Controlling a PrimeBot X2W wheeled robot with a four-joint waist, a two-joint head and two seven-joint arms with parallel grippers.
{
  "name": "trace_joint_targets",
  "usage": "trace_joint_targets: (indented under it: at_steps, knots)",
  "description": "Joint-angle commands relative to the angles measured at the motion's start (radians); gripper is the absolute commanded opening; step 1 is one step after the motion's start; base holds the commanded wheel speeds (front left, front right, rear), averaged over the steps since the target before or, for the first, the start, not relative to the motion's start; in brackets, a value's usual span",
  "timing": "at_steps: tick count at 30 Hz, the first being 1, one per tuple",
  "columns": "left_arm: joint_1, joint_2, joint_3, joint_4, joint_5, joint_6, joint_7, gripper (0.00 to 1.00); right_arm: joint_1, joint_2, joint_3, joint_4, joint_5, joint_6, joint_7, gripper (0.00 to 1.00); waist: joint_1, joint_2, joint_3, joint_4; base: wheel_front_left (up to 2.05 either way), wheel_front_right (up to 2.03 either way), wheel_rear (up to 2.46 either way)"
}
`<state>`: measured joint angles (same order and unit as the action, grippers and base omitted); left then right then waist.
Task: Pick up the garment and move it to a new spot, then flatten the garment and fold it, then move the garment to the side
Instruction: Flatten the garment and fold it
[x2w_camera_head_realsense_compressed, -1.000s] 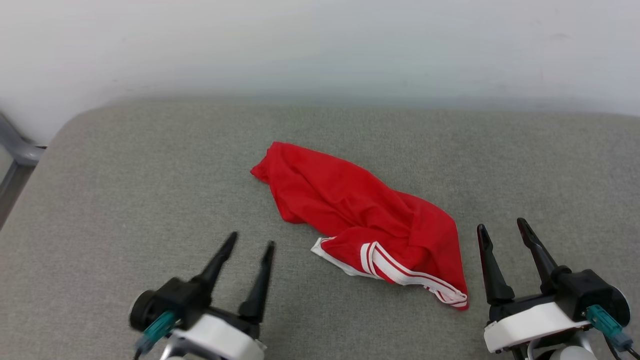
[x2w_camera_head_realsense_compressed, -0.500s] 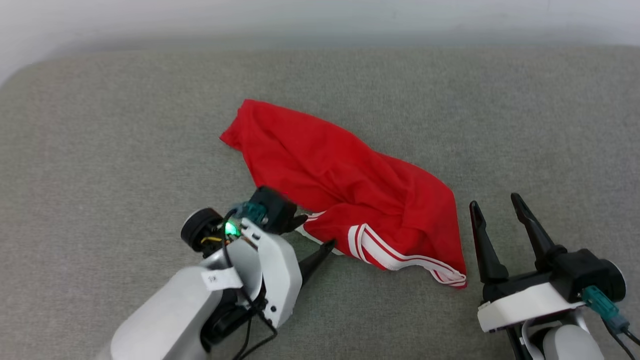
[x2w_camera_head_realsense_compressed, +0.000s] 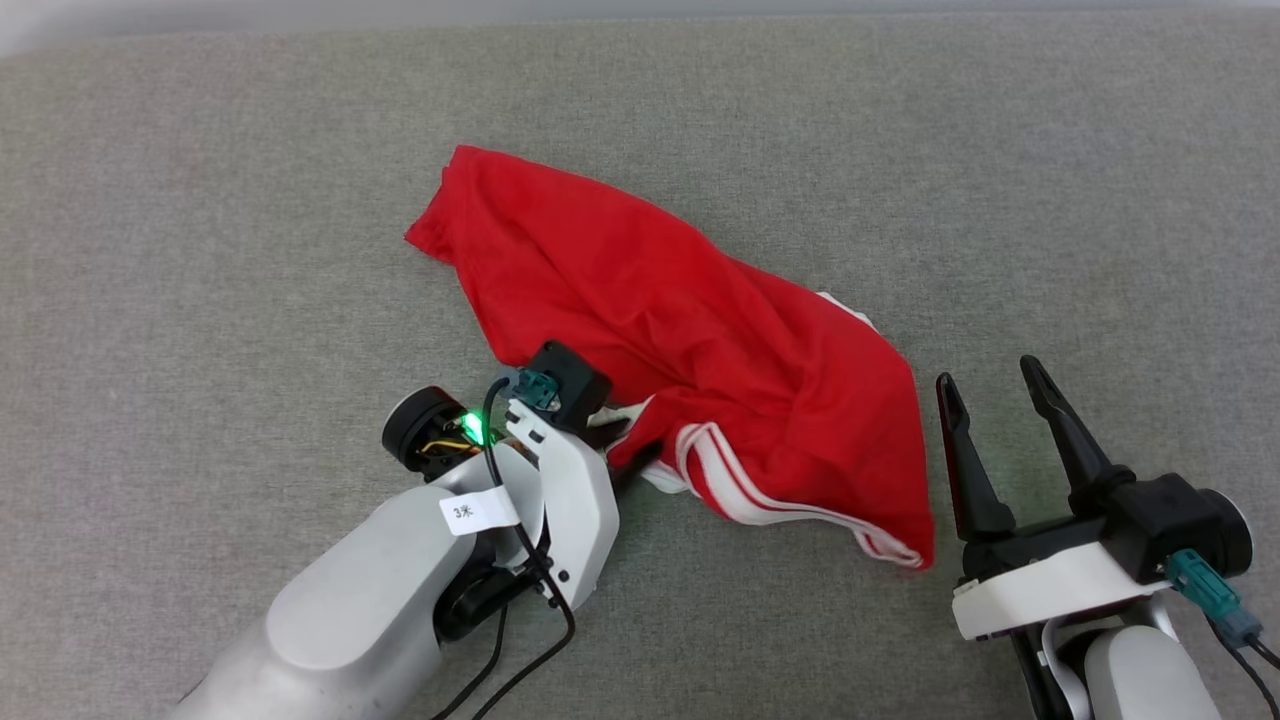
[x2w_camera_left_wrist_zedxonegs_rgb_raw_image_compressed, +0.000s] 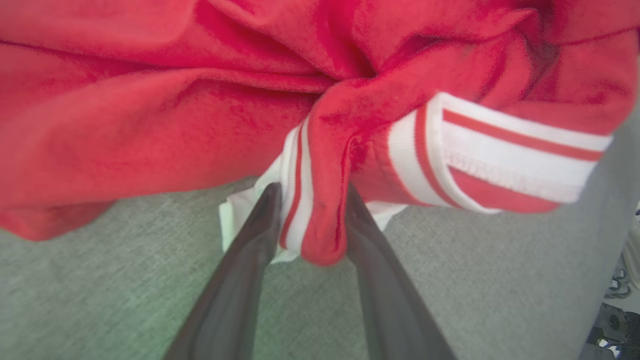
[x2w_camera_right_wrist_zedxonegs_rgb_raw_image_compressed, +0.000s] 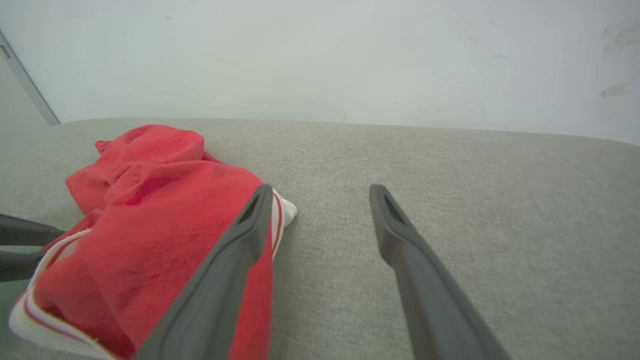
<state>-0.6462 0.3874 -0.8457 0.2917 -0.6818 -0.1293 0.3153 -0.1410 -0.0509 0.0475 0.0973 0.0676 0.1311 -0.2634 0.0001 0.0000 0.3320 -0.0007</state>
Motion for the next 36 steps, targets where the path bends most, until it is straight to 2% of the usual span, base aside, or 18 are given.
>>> trace_joint_targets:
  at_steps: [1,7,14,19,24,27,30,32,36]
  knots:
    - [-0.01,-0.006,-0.009,0.015,-0.012,-0.002,-0.016,0.0,-0.007,0.001,0.001,0.003,-0.007,-0.001,-0.002,1.0,-0.0001,0.0,-0.004,0.004,0.0,0.0,0.0]
    - [0.055,-0.004,0.032,0.036,-0.039,0.016,-0.128,0.0,0.006,0.001,0.0,0.022,-0.004,-0.001,-0.002,1.0,-0.0001,0.0,-0.061,0.023,0.0,0.0,0.0]
    - [0.183,0.066,0.089,-0.113,-0.091,0.088,-0.17,0.0,0.037,0.001,-0.011,0.042,0.009,-0.001,-0.002,1.0,-0.0001,0.0,-0.146,0.072,0.0,0.0,0.0]
    - [0.288,0.164,0.162,-0.276,-0.134,0.176,-0.17,0.0,0.05,0.001,-0.016,0.05,0.016,-0.001,-0.002,1.0,-0.0001,0.0,-0.181,0.103,0.0,0.0,0.0]
    - [0.378,0.273,0.241,-0.423,-0.157,0.285,-0.151,0.0,0.052,0.001,-0.014,0.05,0.016,-0.001,-0.002,1.0,-0.0001,0.0,-0.177,0.109,0.0,0.0,0.0]
    - [0.411,0.325,0.278,-0.46,-0.155,0.346,-0.132,0.0,0.04,0.001,-0.01,0.052,0.013,-0.001,-0.002,1.0,-0.0001,0.0,-0.157,0.101,0.0,0.0,0.0]
    - [0.418,0.355,0.284,-0.451,-0.127,0.388,-0.112,0.0,0.026,0.001,-0.007,0.054,0.011,-0.001,-0.002,1.0,-0.0001,0.0,-0.137,0.085,0.0,0.0,0.0]
    - [0.422,0.362,0.27,-0.444,-0.12,0.391,-0.1,0.0,0.024,0.001,-0.006,0.055,0.011,-0.001,-0.002,1.0,-0.0001,0.0,-0.132,0.079,0.0,0.0,0.0]
    - [0.447,0.342,0.198,-0.383,-0.127,0.362,-0.036,0.0,0.018,0.001,-0.014,0.058,0.01,-0.001,-0.002,1.0,-0.0001,0.0,-0.12,0.067,0.0,0.0,0.0]
